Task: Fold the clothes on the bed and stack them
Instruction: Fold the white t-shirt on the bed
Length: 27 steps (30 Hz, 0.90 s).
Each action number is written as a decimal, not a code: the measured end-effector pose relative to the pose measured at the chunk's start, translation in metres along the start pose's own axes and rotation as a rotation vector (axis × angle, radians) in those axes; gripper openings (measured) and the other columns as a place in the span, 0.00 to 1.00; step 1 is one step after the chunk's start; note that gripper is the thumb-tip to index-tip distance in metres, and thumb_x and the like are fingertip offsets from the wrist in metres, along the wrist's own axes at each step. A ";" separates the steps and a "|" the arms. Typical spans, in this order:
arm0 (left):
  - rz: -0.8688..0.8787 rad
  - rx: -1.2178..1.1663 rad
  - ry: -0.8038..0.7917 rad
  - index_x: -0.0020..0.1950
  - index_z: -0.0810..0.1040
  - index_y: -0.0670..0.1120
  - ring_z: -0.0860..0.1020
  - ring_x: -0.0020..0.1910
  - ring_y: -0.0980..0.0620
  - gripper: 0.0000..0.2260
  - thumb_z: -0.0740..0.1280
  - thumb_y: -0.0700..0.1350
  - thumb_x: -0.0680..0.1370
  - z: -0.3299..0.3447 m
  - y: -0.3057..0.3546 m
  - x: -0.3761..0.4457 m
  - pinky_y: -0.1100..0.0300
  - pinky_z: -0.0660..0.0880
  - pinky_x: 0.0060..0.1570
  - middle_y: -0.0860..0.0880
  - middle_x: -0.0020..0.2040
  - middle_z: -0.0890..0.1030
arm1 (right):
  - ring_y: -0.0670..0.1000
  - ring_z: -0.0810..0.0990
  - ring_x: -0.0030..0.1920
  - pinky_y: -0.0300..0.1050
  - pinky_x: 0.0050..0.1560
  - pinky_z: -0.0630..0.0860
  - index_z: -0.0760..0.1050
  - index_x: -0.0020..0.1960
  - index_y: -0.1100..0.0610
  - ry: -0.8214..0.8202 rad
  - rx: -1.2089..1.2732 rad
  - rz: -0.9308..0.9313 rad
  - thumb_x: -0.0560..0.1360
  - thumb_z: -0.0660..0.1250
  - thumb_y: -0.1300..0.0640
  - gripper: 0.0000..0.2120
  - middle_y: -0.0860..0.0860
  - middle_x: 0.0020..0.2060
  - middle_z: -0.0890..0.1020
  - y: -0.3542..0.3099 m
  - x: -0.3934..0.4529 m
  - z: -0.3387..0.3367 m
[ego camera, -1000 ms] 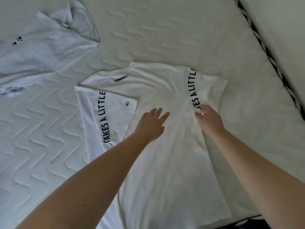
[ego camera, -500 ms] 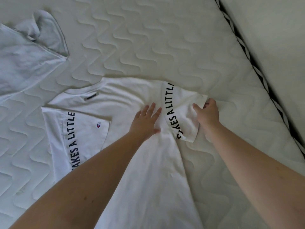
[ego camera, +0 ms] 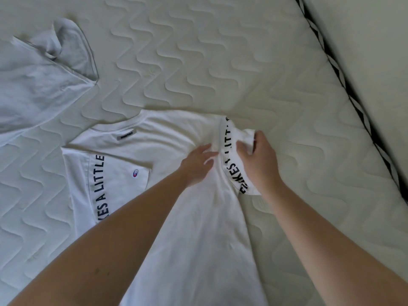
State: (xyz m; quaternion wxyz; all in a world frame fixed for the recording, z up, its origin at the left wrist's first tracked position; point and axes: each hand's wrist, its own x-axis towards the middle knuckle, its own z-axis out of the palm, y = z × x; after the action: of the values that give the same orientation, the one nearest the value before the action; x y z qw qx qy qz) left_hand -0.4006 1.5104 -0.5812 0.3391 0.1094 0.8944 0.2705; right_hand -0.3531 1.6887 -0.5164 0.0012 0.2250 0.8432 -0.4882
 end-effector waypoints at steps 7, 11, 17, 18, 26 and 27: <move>-0.390 -1.095 0.042 0.57 0.79 0.43 0.82 0.53 0.44 0.34 0.45 0.69 0.79 -0.066 0.010 0.021 0.51 0.77 0.55 0.43 0.53 0.83 | 0.61 0.79 0.40 0.48 0.34 0.64 0.68 0.54 0.58 -0.263 -0.189 -0.271 0.78 0.63 0.54 0.09 0.54 0.36 0.77 -0.041 -0.050 0.044; -0.410 -0.879 -0.058 0.60 0.78 0.41 0.84 0.48 0.41 0.27 0.67 0.64 0.74 -0.096 0.007 0.034 0.46 0.80 0.52 0.42 0.49 0.85 | 0.58 0.79 0.42 0.46 0.37 0.66 0.69 0.58 0.56 -0.326 -0.255 -0.362 0.78 0.62 0.53 0.11 0.53 0.40 0.78 -0.046 -0.071 0.072; -0.323 -0.381 -0.028 0.73 0.68 0.53 0.81 0.54 0.46 0.24 0.68 0.40 0.78 -0.103 0.004 0.042 0.53 0.80 0.49 0.45 0.63 0.78 | 0.54 0.79 0.40 0.42 0.36 0.70 0.76 0.54 0.58 -0.227 -0.239 -0.380 0.72 0.70 0.63 0.11 0.50 0.38 0.80 -0.046 -0.096 0.101; -0.290 -0.274 0.006 0.75 0.66 0.54 0.78 0.58 0.46 0.25 0.66 0.41 0.79 -0.102 0.003 0.042 0.55 0.77 0.52 0.45 0.68 0.75 | 0.54 0.80 0.43 0.43 0.41 0.73 0.76 0.55 0.57 -0.211 -0.266 -0.387 0.70 0.72 0.63 0.14 0.50 0.41 0.81 -0.042 -0.099 0.102; -0.305 -0.277 0.149 0.67 0.72 0.46 0.76 0.53 0.45 0.21 0.68 0.55 0.78 -0.084 -0.038 0.028 0.55 0.73 0.47 0.44 0.59 0.78 | 0.58 0.75 0.63 0.56 0.66 0.69 0.71 0.70 0.54 -0.350 -0.811 -0.206 0.64 0.78 0.48 0.37 0.55 0.64 0.75 0.014 -0.122 0.101; -0.345 -0.293 0.116 0.66 0.73 0.45 0.76 0.53 0.46 0.25 0.69 0.60 0.76 -0.082 -0.045 0.022 0.56 0.71 0.48 0.45 0.58 0.78 | 0.57 0.77 0.58 0.53 0.62 0.73 0.75 0.66 0.54 -0.305 -0.840 -0.234 0.62 0.79 0.50 0.34 0.54 0.59 0.78 0.019 -0.123 0.102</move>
State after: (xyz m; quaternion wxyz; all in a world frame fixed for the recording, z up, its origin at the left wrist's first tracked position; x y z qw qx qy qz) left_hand -0.4724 1.4476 -0.5676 0.3407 -0.1112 0.8690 0.3413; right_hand -0.2576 1.5659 -0.5581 0.1612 0.0340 0.9779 -0.1285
